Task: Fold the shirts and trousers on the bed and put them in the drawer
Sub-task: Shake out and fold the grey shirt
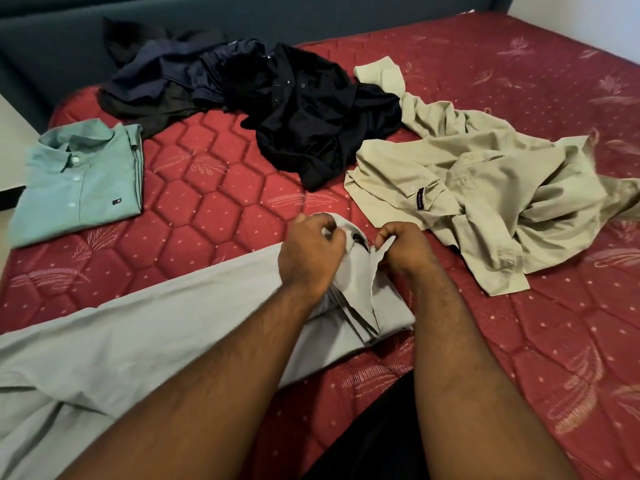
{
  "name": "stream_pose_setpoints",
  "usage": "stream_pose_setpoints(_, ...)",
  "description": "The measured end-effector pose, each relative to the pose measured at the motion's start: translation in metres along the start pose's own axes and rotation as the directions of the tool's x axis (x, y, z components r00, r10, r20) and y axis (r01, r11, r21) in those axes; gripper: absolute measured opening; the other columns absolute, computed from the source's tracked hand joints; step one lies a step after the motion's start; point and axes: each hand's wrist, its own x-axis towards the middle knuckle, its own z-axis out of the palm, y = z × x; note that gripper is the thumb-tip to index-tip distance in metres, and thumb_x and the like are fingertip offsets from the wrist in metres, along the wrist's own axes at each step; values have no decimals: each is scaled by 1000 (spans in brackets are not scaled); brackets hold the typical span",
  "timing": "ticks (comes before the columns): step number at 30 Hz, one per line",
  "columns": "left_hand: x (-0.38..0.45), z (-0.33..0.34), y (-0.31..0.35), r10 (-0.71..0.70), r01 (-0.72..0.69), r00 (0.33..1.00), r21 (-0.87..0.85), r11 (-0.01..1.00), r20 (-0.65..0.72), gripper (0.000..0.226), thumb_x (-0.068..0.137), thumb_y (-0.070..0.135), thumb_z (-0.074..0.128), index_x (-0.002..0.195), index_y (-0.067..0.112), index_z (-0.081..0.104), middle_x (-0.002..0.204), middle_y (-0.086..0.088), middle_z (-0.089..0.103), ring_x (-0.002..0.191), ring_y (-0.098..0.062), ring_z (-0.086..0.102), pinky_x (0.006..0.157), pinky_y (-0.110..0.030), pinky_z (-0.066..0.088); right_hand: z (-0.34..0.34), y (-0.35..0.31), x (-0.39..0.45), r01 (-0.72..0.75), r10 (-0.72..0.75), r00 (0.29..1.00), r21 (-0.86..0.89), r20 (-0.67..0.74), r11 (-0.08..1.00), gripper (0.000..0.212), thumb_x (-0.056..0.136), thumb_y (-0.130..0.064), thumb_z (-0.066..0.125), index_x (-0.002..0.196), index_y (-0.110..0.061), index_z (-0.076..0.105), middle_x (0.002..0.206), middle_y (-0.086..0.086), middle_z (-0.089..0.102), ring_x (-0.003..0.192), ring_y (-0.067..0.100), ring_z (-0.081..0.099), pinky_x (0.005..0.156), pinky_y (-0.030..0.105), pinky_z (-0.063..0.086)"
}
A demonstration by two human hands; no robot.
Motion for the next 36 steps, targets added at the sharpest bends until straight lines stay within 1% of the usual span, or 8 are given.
stream_pose_setpoints(6,7,10,12,-237,286,938,-176,942,255,33,77,21,68,55,10,47,52,-5,43,47,-21,41,50,-32,36,-2,-2,1,-43,47,998,75,-43,996,40,70,16,44,50,-16,55,63,12,61,65,24,54,63,36,43)
stream_pose_setpoints(11,4,-8,15,-447,648,750,-404,646,488,9,87,10,60,82,7,54,60,-8,48,41,-18,44,38,-20,39,-6,-8,2,-22,32,996,116,-88,993,35,75,16,42,60,-14,51,66,7,60,63,19,52,59,26,43)
stream_pose_setpoints(16,-23,-5,-5,-485,675,737,-539,504,470,20,94,17,60,79,12,47,60,-13,47,42,-19,43,43,-26,43,1,-12,-3,-6,-2,999,160,53,987,36,74,21,52,65,-14,54,69,8,63,59,18,54,54,30,44)
stream_pose_setpoints(21,-28,10,4,-389,530,847,-636,560,363,18,84,29,65,78,14,58,79,-21,62,72,-23,59,66,-44,54,-9,-11,-2,-76,83,996,126,-46,989,29,84,11,56,74,-17,55,71,7,60,60,20,53,59,35,49)
stream_pose_setpoints(26,-16,18,28,-412,709,697,-652,271,587,29,103,30,40,90,12,59,64,-3,65,51,-14,62,52,-23,50,-12,-3,3,-206,206,978,26,1,978,27,86,9,55,79,-17,61,80,13,67,60,22,57,62,37,54)
stream_pose_setpoints(28,-14,25,22,-517,736,656,-620,273,550,41,103,44,35,100,13,62,65,-1,66,50,-14,62,51,-23,50,-11,-5,3,-230,229,973,32,29,973,28,85,11,55,82,-16,61,81,13,67,56,19,57,57,32,52)
stream_pose_setpoints(33,-11,48,7,-512,820,562,-518,243,650,107,47,91,58,125,18,58,111,-11,71,94,-29,71,81,-48,56,-10,-11,1,-194,198,978,-64,66,979,24,84,6,58,94,-15,66,73,5,63,57,14,54,46,18,43)
stream_pose_setpoints(36,-16,28,29,-329,824,567,-521,223,755,62,81,66,58,113,14,64,100,-8,69,76,-17,64,65,-33,52,-11,-13,0,-223,214,972,92,100,970,16,90,1,52,89,-6,66,61,7,68,50,20,62,46,25,51)
